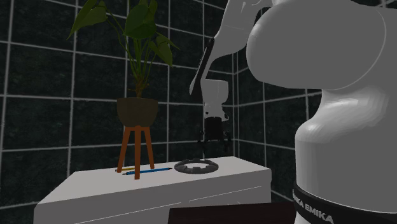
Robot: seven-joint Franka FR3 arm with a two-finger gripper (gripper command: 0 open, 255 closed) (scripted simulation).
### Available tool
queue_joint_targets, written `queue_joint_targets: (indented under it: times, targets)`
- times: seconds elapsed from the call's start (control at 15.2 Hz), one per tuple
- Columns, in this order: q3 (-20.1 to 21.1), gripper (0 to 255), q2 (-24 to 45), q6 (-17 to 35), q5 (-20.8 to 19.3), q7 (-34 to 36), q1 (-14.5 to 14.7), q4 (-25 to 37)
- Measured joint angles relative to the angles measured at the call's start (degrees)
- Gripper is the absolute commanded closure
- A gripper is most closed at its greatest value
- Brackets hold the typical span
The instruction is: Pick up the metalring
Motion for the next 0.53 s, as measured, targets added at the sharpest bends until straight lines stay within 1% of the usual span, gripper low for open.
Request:
queue_joint_targets:
  times: [0.53]
  targets:
    - [-0.21, 0, 5.28, 4.69, -0.55, 0.32, 0.36, 0.42]
